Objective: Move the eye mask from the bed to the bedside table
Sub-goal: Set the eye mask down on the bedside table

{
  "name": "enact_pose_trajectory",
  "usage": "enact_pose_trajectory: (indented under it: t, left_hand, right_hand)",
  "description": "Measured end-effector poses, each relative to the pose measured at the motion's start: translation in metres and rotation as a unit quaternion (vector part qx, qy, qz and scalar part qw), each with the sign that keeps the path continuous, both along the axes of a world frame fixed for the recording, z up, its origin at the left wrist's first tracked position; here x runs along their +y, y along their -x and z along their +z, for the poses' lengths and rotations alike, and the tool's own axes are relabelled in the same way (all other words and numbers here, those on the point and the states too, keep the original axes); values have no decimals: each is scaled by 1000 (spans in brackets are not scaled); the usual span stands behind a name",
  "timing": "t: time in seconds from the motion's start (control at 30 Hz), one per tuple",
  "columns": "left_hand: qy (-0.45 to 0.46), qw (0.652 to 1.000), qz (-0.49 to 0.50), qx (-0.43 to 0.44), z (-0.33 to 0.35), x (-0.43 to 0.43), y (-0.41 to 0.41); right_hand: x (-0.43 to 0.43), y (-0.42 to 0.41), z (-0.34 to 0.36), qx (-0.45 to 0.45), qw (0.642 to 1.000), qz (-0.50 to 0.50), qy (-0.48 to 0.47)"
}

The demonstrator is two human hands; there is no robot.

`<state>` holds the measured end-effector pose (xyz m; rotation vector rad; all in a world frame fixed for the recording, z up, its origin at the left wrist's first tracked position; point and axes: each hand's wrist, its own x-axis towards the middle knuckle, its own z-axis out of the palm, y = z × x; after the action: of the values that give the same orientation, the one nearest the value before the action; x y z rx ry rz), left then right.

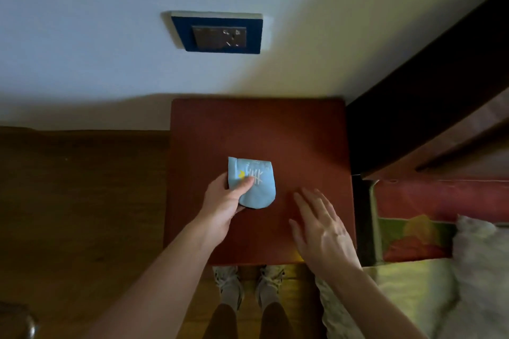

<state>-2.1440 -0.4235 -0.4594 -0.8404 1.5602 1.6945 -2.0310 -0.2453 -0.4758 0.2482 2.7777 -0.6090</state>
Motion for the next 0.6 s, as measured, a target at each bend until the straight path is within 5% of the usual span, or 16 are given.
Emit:
enact_pose_trajectory:
  t: [0.33,0.53,0.6]
  left_hand:
    - [188,969,-123,105,-43,29,-4]
    - [384,836,-290,263,-34,24,-15]
    - [431,752,-374,329,-24,14,-27]
  right_hand:
    - [13,-19,-26,-36,998,33,-49]
    - [13,-26,-31,-44,997,40,-53]
    - [13,-29,-32,-47,996,46,-54]
